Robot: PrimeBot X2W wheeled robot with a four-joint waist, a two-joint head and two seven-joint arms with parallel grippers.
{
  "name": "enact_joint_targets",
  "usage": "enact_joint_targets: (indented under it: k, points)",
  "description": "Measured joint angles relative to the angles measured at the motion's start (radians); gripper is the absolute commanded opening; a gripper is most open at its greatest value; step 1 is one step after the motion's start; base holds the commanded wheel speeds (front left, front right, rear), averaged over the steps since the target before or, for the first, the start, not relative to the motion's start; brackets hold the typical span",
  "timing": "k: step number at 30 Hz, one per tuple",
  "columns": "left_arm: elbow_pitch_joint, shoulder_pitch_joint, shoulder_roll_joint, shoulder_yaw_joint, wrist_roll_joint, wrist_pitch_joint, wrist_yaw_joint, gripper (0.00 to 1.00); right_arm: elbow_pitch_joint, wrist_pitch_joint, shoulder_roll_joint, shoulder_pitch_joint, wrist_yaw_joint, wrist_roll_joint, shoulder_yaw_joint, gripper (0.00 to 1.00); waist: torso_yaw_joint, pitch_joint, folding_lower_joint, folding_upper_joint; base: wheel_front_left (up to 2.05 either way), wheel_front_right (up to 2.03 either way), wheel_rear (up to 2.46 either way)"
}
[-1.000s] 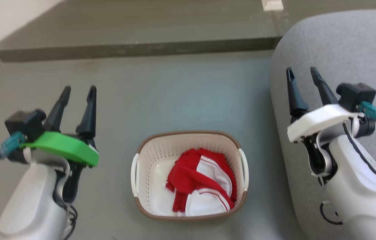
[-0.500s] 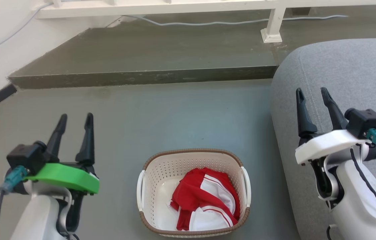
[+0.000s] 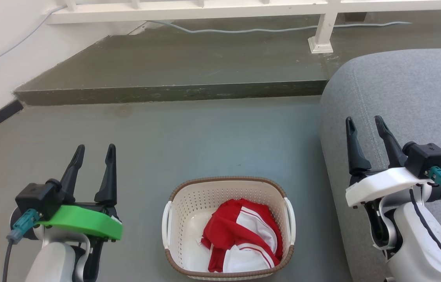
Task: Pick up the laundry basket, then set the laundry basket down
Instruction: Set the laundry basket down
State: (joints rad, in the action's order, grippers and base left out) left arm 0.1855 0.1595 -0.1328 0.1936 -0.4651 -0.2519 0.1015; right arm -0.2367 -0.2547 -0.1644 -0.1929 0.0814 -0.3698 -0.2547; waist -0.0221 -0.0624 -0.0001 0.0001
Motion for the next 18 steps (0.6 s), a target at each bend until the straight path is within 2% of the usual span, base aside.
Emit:
enact_joint_targets:
  k: [5,18]
  points:
    - [-0.010,-0.006,0.021,-0.014,0.012,0.000,0.008,1.00,0.007,0.000,0.005,0.019,-0.011,0.014,0.012,1.00,-0.001,0.000,0.0000,0.0000,0.00,0.00,0.00]
    - [-0.032,-0.029,0.032,-0.039,0.048,0.000,0.017,1.00,0.019,0.000,0.017,0.038,-0.037,0.046,0.032,1.00,-0.002,-0.006,0.0000,0.0000,0.00,0.00,0.00]
